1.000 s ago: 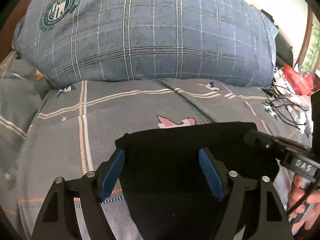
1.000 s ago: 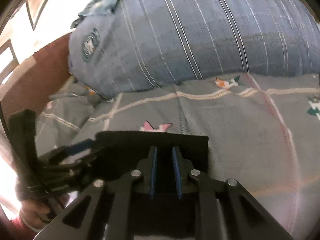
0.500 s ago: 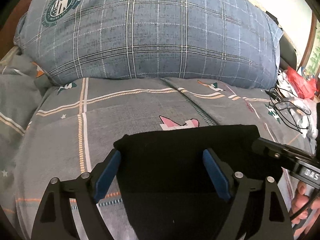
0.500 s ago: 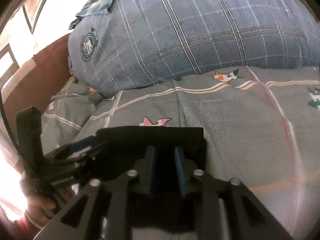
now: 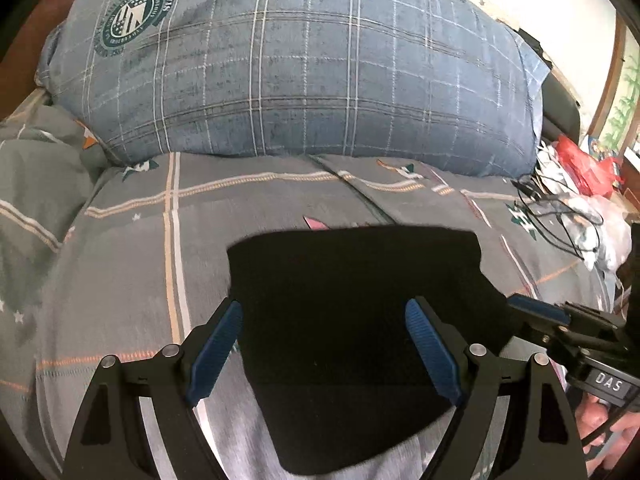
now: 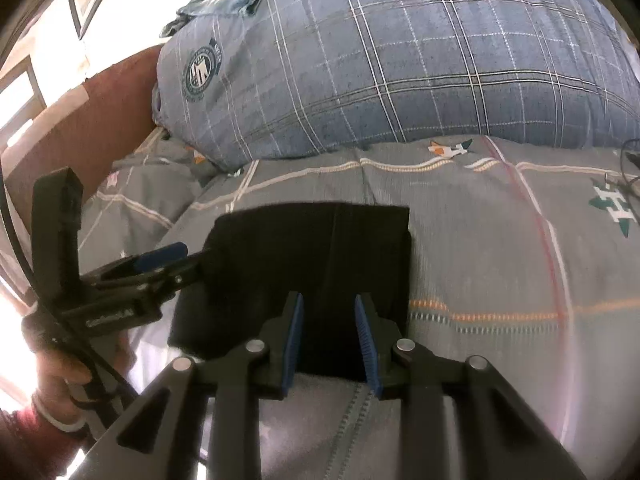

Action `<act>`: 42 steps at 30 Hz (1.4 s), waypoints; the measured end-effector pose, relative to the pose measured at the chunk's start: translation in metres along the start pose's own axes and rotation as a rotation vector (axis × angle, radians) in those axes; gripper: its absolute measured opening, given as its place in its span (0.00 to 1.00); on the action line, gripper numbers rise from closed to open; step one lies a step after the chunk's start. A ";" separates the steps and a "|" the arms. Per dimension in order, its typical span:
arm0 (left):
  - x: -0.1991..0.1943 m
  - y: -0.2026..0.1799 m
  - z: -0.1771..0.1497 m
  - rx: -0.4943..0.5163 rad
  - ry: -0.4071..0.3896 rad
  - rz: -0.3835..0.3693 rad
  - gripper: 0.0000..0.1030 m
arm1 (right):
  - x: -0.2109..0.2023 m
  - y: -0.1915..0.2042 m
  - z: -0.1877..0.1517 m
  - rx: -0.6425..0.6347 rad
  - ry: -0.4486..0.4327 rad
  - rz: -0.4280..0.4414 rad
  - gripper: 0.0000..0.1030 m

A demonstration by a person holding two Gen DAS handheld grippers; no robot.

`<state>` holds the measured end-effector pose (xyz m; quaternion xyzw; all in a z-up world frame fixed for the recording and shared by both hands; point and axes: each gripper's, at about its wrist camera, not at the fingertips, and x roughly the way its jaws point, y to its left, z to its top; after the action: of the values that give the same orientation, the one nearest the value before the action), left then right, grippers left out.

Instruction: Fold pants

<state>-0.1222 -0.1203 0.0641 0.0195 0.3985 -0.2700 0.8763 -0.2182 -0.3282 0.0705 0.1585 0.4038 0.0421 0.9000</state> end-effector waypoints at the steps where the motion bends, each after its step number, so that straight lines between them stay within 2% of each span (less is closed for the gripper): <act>1: 0.000 0.000 -0.003 0.002 0.005 -0.001 0.82 | 0.000 0.000 -0.002 -0.004 0.004 -0.005 0.28; 4: 0.004 -0.001 -0.010 -0.002 0.027 0.004 0.82 | 0.002 0.000 -0.006 -0.003 0.013 -0.011 0.28; 16: 0.014 -0.004 -0.021 0.028 0.026 0.045 0.88 | 0.008 0.000 -0.021 -0.043 0.038 -0.056 0.26; 21: 0.021 0.003 -0.021 -0.014 0.052 0.018 0.90 | -0.003 -0.009 -0.020 0.014 0.008 -0.002 0.27; 22: 0.020 0.005 -0.020 -0.025 0.057 0.004 0.90 | -0.008 -0.011 -0.020 0.033 -0.001 0.016 0.33; 23: 0.020 0.009 -0.019 -0.037 0.066 -0.009 0.90 | -0.012 -0.014 -0.020 0.049 -0.006 0.026 0.44; 24: 0.019 0.013 -0.017 -0.047 0.069 -0.017 0.90 | -0.016 -0.018 -0.021 0.066 -0.007 0.034 0.47; 27: 0.014 0.025 -0.012 -0.085 0.059 -0.034 0.91 | -0.022 -0.031 -0.026 0.121 0.012 0.102 0.50; 30: 0.009 0.036 -0.010 -0.134 0.055 -0.061 0.92 | -0.018 -0.039 -0.030 0.159 0.028 0.133 0.53; 33: 0.011 0.044 -0.010 -0.166 0.073 -0.076 0.92 | -0.009 -0.049 -0.033 0.219 0.041 0.191 0.63; 37: 0.015 0.049 -0.009 -0.179 0.088 -0.067 0.92 | 0.000 -0.063 -0.028 0.284 0.015 0.281 0.76; 42: 0.020 0.045 -0.008 -0.177 0.093 -0.055 0.92 | 0.019 -0.067 -0.019 0.286 0.067 0.269 0.77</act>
<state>-0.0950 -0.0885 0.0365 -0.0563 0.4612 -0.2565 0.8475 -0.2227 -0.3826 0.0237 0.3358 0.4105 0.1094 0.8407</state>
